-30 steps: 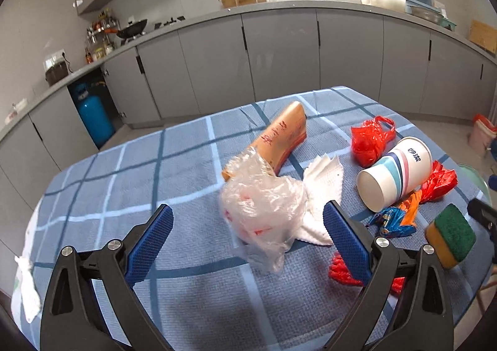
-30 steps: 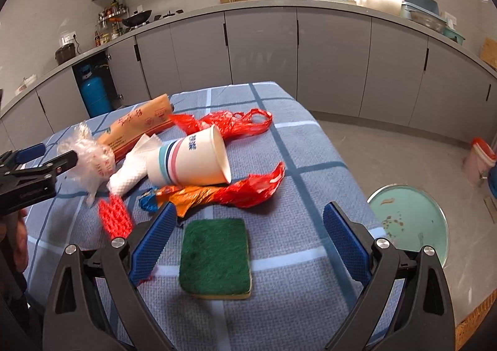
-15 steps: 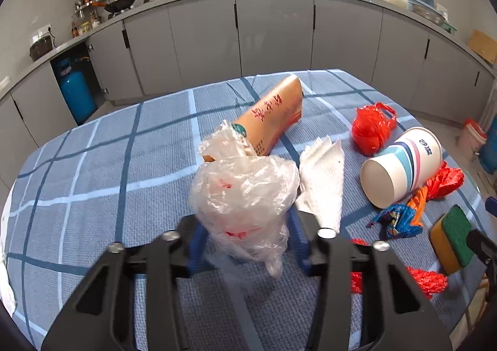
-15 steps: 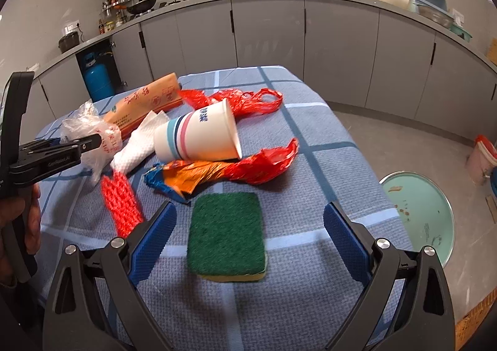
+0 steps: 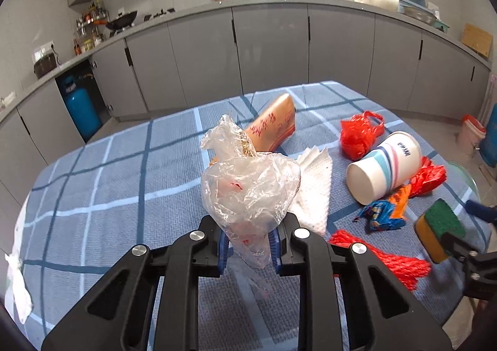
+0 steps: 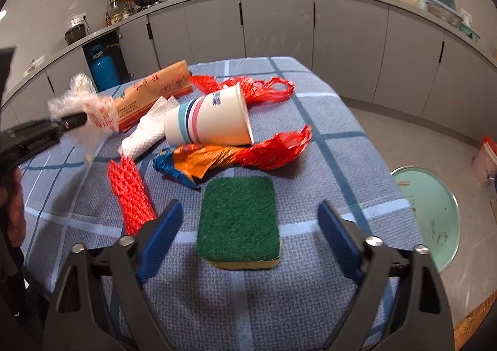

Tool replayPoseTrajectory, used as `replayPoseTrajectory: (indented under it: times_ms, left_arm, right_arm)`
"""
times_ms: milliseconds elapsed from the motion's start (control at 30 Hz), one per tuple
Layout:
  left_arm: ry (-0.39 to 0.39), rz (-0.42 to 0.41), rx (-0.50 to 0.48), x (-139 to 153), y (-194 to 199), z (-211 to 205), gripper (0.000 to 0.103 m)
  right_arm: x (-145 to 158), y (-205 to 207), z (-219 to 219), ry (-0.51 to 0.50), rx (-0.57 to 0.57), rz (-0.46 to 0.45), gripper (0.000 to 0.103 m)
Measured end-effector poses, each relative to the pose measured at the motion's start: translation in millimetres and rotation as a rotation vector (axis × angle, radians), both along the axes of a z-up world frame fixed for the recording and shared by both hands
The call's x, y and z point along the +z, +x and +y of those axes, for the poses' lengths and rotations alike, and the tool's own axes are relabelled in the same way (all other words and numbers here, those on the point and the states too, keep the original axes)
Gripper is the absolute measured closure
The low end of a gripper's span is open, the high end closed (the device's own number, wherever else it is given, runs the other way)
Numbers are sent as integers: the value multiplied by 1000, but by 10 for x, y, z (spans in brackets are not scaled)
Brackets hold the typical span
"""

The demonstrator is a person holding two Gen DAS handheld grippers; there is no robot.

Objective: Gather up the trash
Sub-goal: 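Grasp the green-yellow sponge with the right tool, then carry the clear bag and green sponge over the green bucket with both tools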

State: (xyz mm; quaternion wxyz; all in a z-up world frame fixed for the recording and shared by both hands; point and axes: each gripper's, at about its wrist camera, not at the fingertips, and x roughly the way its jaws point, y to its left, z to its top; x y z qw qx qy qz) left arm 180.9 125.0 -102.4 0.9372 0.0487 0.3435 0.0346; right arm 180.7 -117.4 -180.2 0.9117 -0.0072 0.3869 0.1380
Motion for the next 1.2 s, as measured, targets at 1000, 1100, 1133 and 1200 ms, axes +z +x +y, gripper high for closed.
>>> replayPoseTrajectory:
  times_ms: [1000,1100,1133,1200]
  left_arm:
    - [58,-82,-310,410,-119,-1267,81]
    - [64,-101,-362,458,-84,-1502,81]
    - [64,-103,-377,469,-72,-1572,81]
    - [60,-105,-415,484,-37,-1738,81]
  right_arm:
    - [372,-150,-866,89,-144,-130,50]
    - [381,-126,-1112,85,-198,-140,50]
    - [381,-123,-1185,84,-213,-142,50]
    - [374,-117,-1324,78,-241,-144,50]
